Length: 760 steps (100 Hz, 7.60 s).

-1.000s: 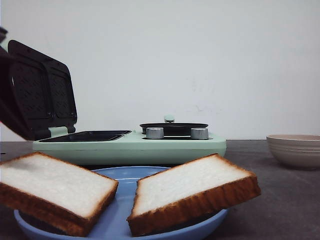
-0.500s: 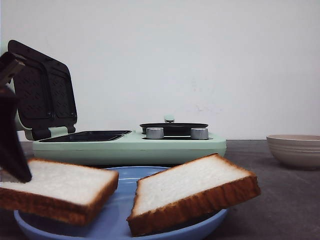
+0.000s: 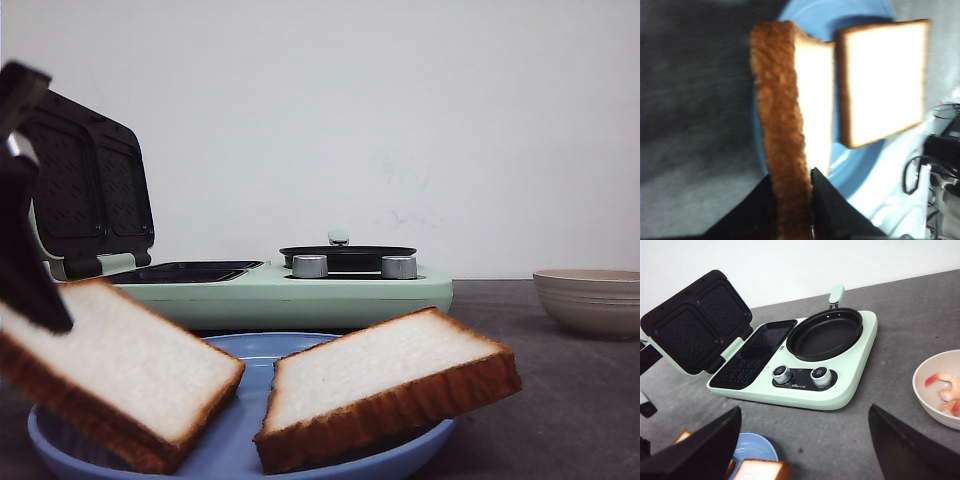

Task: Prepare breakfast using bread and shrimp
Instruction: 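Grasp the bread slice edge with the left gripper and lift it, then lower the held bread into the sandwich maker plate and release, then move the right gripper to the remaining bread slice and grasp it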

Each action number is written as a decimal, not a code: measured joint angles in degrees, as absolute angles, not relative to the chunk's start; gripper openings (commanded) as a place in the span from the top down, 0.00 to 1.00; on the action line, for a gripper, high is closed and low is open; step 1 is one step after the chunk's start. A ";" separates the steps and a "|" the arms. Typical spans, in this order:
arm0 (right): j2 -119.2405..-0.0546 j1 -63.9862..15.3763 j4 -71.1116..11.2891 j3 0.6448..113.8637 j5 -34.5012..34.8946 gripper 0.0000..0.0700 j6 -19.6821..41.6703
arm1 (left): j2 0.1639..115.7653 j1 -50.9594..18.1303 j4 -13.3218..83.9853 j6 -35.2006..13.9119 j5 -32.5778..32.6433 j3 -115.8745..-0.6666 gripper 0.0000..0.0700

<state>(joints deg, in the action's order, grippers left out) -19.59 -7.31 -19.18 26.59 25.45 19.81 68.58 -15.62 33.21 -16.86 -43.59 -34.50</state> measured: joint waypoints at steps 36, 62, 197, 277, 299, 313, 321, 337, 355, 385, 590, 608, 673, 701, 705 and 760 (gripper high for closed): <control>-19.59 -7.31 -19.68 26.59 25.28 0.28 19.79 | 65.54 -15.62 26.65 -19.29 -45.87 -37.76 1.00; -19.59 -7.31 -19.75 26.59 25.02 0.28 19.57 | 65.56 -15.62 17.04 -25.47 -47.92 -37.76 1.00; -19.59 -7.31 -19.94 26.59 22.44 0.28 19.27 | 98.04 -14.28 12.25 -18.13 -5.19 -89.54 1.00; -23.14 -7.31 -20.60 26.59 22.22 0.28 17.82 | 108.42 -19.33 14.46 4.32 10.59 -91.02 1.00; -23.24 -7.31 -20.60 26.59 21.34 0.28 17.80 | 109.62 -20.14 13.45 8.36 16.03 -91.02 1.00; -23.24 -7.31 -20.60 26.59 21.06 0.28 17.80 | 110.61 -20.67 13.52 10.13 17.85 -91.02 1.00; -23.24 -7.31 -20.60 26.59 20.99 0.28 17.80 | 110.65 -20.97 13.13 11.07 17.98 -91.02 1.00; -23.24 -7.31 -20.60 26.59 20.99 0.28 17.80 | 110.67 -21.67 10.41 13.26 18.04 -91.02 1.00; -23.24 -7.31 -20.60 26.59 20.99 0.28 17.80 | 112.07 -22.33 10.04 16.29 19.18 -91.02 1.00; -23.24 -7.31 -21.56 26.59 20.99 0.28 17.78 | 114.83 -24.12 10.04 19.07 21.41 -91.02 1.00; -32.08 -7.31 -18.09 26.59 22.92 0.49 17.37 | 103.50 -24.03 37.12 -5.56 15.20 -112.73 0.99; -34.61 -7.31 -13.61 26.59 24.23 0.49 18.74 | 89.47 -25.02 32.27 -5.56 15.03 -100.88 0.99; -57.63 -15.84 -18.11 32.21 41.36 0.33 27.05 | 27.70 -26.06 33.08 -8.36 8.03 -56.10 0.99; -70.22 -26.00 -20.58 37.32 35.57 0.33 27.49 | 22.46 -26.06 37.74 -8.40 6.79 -56.07 0.99; -71.64 -26.55 -21.12 37.32 34.15 0.33 27.49 | 22.24 -26.06 38.81 -8.40 5.98 -56.07 0.99; -79.96 -30.00 -21.34 37.32 33.80 0.55 27.51 | 21.61 -26.06 40.51 -8.54 3.05 -56.07 0.99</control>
